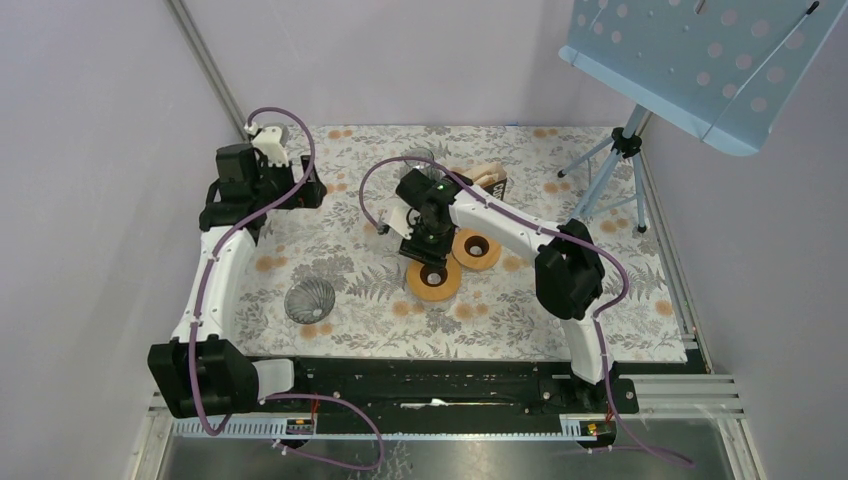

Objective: Place the coffee filter in the dripper
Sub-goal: Place the dripper holder onto the coffee server.

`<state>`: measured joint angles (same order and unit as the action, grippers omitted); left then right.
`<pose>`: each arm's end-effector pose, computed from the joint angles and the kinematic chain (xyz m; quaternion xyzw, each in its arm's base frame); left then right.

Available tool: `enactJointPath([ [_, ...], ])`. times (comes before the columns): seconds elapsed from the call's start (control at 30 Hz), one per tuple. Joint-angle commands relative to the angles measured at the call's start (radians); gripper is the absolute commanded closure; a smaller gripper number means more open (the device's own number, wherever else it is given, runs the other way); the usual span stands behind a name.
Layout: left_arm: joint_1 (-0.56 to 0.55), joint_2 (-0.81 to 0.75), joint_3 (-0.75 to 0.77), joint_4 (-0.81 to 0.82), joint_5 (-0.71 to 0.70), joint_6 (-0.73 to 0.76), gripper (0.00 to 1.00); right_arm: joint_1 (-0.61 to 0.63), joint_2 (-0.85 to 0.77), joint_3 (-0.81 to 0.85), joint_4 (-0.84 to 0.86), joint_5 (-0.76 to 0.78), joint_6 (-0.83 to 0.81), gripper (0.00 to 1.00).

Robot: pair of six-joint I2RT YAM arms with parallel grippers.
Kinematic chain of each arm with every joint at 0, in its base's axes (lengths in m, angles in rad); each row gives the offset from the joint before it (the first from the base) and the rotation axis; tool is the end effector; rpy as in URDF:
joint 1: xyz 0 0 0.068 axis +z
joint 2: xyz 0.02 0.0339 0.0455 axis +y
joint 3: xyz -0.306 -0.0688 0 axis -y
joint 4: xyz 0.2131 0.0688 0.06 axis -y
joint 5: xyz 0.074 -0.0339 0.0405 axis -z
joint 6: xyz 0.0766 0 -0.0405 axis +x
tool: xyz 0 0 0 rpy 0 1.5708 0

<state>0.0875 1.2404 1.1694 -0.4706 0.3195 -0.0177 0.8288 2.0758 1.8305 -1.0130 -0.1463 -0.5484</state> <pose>0.2644 -0.0010 0.3720 0.0330 0.8623 -0.1214 0.4905 0.2860 0.3285 0.2452 -0.6348 0.7535 0.0932 0.1436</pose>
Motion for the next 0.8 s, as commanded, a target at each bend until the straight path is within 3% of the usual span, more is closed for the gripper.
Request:
enactJointPath([
  [0.0,0.006,-0.027,-0.024,0.053,0.027,0.04,0.01,0.01,-0.051,0.015,0.021,0.02,0.026,0.42],
  [0.3,0.006,-0.032,-0.034,0.048,0.041,0.085,0.01,0.008,-0.125,0.025,-0.005,0.027,0.03,0.19],
  [0.57,-0.001,-0.033,-0.051,0.027,0.168,0.127,0.01,-0.054,-0.256,0.036,0.005,-0.015,0.052,0.19],
  [0.77,-0.071,-0.012,-0.043,-0.043,0.146,0.172,0.05,-0.157,-0.401,-0.116,0.15,-0.071,0.074,0.21],
])
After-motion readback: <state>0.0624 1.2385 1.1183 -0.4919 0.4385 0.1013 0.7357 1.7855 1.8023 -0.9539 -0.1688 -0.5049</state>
